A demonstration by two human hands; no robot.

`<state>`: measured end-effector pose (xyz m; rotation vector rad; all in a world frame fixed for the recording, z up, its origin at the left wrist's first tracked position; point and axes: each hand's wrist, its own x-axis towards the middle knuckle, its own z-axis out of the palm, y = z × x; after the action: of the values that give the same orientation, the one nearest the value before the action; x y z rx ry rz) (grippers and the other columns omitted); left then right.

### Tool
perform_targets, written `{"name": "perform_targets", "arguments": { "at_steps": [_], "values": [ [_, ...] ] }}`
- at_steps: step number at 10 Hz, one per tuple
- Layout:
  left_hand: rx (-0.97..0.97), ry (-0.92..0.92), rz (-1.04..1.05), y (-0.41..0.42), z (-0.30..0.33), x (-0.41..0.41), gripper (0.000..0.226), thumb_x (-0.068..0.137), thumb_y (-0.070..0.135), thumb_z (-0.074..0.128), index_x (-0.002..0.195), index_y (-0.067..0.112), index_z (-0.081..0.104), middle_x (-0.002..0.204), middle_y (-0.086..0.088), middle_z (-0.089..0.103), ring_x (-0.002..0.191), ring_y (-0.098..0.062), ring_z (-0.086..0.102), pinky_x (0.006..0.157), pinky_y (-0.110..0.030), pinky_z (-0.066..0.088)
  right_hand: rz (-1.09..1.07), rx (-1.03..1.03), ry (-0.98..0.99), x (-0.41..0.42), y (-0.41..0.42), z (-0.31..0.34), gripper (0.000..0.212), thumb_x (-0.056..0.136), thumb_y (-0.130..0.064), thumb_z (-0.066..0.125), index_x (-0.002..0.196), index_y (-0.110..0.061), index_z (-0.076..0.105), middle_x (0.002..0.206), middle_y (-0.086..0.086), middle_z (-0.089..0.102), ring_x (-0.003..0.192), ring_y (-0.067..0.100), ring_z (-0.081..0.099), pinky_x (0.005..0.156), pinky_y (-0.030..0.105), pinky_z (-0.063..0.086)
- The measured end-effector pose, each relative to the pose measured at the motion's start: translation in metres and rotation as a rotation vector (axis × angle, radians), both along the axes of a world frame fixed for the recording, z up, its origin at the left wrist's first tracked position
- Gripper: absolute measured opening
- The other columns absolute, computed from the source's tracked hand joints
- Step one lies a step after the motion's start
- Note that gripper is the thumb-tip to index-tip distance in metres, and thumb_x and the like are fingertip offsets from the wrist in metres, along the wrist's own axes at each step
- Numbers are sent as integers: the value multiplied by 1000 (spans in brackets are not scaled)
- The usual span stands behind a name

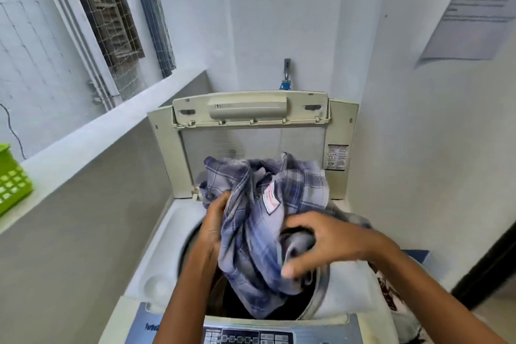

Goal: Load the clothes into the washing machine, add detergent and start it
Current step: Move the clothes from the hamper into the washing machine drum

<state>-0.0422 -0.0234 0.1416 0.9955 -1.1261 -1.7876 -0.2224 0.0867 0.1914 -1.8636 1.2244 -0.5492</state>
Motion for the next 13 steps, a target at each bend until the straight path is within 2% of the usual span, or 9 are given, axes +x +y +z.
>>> {"name": "perform_targets", "arguments": {
  "at_steps": [2, 3, 5, 6, 7, 8, 9, 10, 13],
  "values": [
    [-152, 182, 103, -11, 6, 15, 20, 93, 8, 49, 108, 5, 62, 74, 15, 73, 68, 6, 68, 58, -10, 52, -470, 29, -885, -5, -26, -19, 46, 56, -50, 83, 63, -9, 62, 70, 7, 67, 66, 14, 64, 65, 21, 52],
    [6, 232, 106, -12, 17, 24, 49, 99, 23, 36, 72, 12, 75, 55, 5, 70, 49, -7, 67, 41, -18, 50, -763, 87, -1113, 7, -45, -18, 36, 66, -17, 78, 85, -14, 48, 76, 10, 70, 61, 18, 68, 53, 31, 57],
    [-43, 315, 120, -16, 25, 31, 58, 97, 19, 33, 59, 15, 76, 63, -1, 72, 58, -12, 70, 50, -19, 54, -687, 70, -784, 21, -70, 13, 23, 86, -9, 62, 108, -9, 57, 101, 14, 68, 72, 20, 69, 61, 31, 60],
    [-143, 78, 262, -31, 16, 47, 45, 101, 14, 29, 80, 17, 68, 65, 10, 71, 61, -2, 67, 58, -16, 54, -656, -173, -566, 24, -91, 53, 9, 91, -10, 57, 100, -12, 59, 93, 6, 65, 77, 18, 65, 66, 31, 59],
    [-182, -126, 368, -41, 2, 55, 21, 101, 9, 35, 103, 10, 57, 95, -12, 66, 87, -22, 61, 76, -27, 51, -573, -427, -402, 32, -112, 102, 9, 94, -12, 54, 92, -17, 60, 87, 2, 62, 73, 14, 58, 64, 33, 53],
    [-113, -428, 352, -48, -21, 66, 25, 98, 10, 44, 74, 13, 51, 60, -2, 52, 59, -13, 41, 53, -26, 36, -470, -578, -207, 40, -128, 138, 13, 94, -15, 54, 97, -6, 61, 79, -5, 62, 71, 8, 57, 64, 28, 48],
    [-16, -648, 249, -50, -43, 74, 28, 92, 17, 51, 114, 0, 53, 95, -16, 61, 83, -25, 58, 69, -31, 44, -433, -594, 26, 44, -140, 153, 17, 91, -16, 55, 99, -2, 62, 75, -6, 61, 71, 14, 58, 62, 29, 53],
    [-40, -576, 237, -49, -51, 77, 67, 86, 15, 59, 145, 6, 29, 145, -17, 39, 130, -27, 43, 92, -28, 35, -582, -754, -10, 44, -150, 156, 16, 90, -14, 54, 93, 1, 61, 73, -8, 57, 73, 14, 56, 65, 28, 50],
    [-197, -580, -323, -30, -66, 27, 93, 74, 40, 76, 146, 30, 18, 140, 13, 38, 120, -12, 44, 88, -32, 44, -554, -748, -212, 66, -149, 144, 11, 89, -14, 56, 80, -7, 58, 65, -6, 55, 64, 12, 51, 65, 31, 47]
  ]
}}
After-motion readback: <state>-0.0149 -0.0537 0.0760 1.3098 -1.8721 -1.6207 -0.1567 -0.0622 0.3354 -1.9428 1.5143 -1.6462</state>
